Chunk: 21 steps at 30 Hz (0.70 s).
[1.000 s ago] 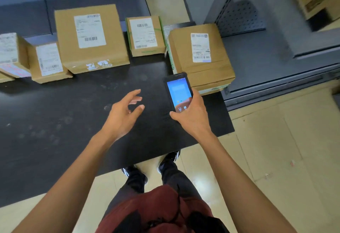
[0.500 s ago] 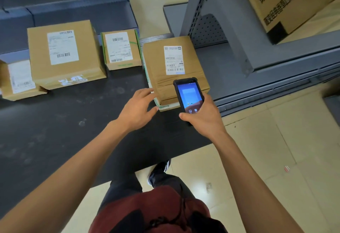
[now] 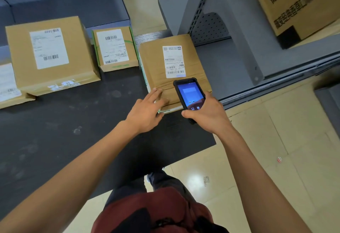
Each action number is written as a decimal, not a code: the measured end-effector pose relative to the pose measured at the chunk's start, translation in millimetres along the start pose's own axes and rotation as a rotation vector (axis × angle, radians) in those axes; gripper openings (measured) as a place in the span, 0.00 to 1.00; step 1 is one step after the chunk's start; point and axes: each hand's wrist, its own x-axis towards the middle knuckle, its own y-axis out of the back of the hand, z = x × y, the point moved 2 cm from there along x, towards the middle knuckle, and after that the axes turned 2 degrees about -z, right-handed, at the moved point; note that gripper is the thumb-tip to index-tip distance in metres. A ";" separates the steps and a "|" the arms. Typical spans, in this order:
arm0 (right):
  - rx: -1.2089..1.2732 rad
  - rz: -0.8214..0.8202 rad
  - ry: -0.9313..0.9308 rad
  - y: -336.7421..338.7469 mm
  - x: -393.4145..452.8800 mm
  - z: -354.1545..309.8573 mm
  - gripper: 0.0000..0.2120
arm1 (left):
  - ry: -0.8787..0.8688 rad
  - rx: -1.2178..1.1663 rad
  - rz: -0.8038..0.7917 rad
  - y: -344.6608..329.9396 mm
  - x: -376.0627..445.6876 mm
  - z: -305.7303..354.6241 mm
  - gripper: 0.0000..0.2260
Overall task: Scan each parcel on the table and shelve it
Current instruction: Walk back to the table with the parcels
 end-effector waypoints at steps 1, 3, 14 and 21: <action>0.003 -0.003 0.000 -0.5 1.7 -2.7 0.29 | -0.001 0.003 -0.003 -0.2 0.4 0.1 0.25; 0.000 -0.009 0.000 -1.1 4.9 -7.7 0.28 | -0.002 0.023 -0.009 -0.4 1.6 0.4 0.26; -0.038 0.004 -0.049 1.1 7.9 -17.7 0.27 | -0.015 0.037 -0.007 -1.5 0.7 -0.7 0.28; -0.057 -0.009 -0.063 -0.7 1.3 -13.4 0.28 | -0.009 0.008 0.006 -3.9 0.5 -1.5 0.27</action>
